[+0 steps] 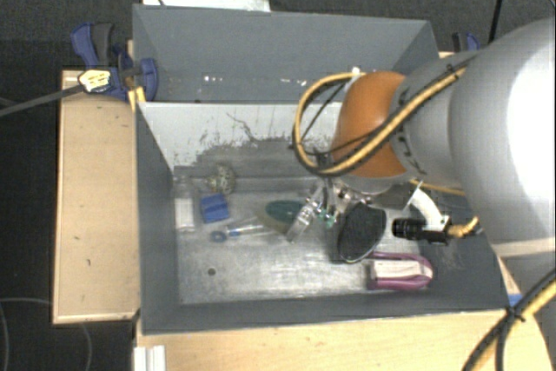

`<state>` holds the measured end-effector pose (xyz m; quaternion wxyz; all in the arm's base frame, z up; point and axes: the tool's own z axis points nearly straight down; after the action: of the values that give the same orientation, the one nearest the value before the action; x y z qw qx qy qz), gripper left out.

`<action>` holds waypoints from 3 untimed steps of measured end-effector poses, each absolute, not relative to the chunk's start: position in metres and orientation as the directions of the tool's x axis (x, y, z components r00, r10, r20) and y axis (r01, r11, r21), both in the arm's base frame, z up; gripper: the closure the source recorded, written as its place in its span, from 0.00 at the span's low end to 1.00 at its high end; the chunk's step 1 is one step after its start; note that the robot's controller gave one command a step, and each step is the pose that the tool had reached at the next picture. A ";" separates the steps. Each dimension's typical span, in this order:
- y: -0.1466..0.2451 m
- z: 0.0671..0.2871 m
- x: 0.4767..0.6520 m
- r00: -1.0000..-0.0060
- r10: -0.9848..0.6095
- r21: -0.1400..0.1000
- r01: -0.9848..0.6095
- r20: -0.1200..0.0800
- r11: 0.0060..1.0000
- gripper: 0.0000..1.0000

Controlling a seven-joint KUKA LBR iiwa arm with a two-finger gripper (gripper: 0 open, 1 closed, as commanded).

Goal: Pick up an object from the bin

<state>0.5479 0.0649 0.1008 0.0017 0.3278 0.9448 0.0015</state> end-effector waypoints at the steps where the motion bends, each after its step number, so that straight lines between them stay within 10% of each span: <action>1: 0.136 0.106 0.567 -0.711 0.704 0.005 0.704 -0.001 0.711 0.00; 3: 0.133 0.072 0.566 -0.723 0.691 0.004 0.691 -0.004 0.723 0.00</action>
Offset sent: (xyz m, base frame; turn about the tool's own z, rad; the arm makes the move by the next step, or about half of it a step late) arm 0.0183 0.0668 0.0050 0.1185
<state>0.5658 0.1327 0.0722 0.0027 0.3720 0.9282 0.0009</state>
